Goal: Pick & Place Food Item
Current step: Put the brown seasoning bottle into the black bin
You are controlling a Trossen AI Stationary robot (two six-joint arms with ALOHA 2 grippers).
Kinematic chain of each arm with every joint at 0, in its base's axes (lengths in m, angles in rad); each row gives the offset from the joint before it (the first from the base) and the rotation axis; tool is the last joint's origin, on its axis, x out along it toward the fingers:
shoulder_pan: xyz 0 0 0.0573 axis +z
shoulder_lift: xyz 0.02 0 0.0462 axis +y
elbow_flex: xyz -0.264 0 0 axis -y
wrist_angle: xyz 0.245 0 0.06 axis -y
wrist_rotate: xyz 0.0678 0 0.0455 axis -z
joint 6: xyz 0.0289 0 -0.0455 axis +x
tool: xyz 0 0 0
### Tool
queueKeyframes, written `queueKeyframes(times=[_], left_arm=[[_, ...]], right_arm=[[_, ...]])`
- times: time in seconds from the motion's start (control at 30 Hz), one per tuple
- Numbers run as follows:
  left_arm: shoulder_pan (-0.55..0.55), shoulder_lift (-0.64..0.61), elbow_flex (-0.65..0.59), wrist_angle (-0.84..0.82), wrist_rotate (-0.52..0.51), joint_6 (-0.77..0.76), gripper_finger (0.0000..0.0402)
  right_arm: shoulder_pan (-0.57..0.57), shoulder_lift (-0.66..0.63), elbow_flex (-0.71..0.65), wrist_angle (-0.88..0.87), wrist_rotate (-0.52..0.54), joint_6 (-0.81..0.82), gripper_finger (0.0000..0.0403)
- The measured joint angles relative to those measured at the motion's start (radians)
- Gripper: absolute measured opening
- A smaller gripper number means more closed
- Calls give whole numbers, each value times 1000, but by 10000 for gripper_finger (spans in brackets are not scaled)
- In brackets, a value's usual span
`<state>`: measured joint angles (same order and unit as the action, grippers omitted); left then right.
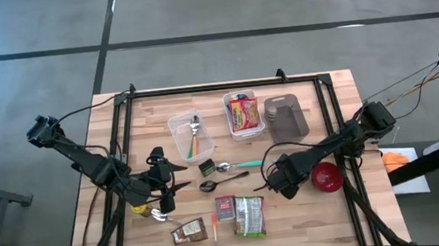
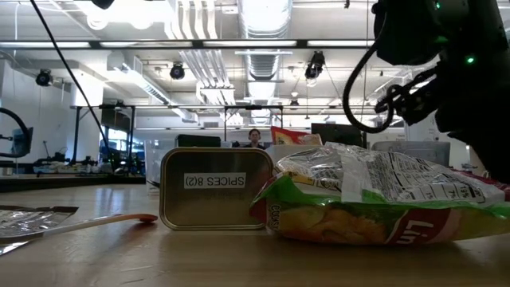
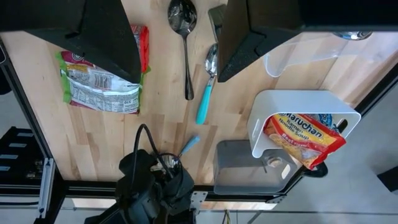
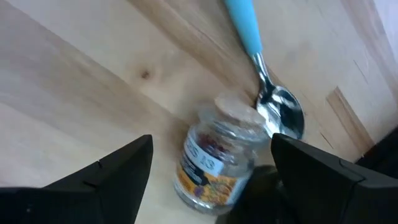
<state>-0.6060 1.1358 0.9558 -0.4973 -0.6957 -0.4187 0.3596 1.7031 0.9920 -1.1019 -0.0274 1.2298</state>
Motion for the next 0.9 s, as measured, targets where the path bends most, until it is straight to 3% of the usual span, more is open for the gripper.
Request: queueKeyframes(times=[0.9], left_arm=[[2,0,0,0,0,0,212]], right_arm=[[-44,0,-53,59,-8,54,317]])
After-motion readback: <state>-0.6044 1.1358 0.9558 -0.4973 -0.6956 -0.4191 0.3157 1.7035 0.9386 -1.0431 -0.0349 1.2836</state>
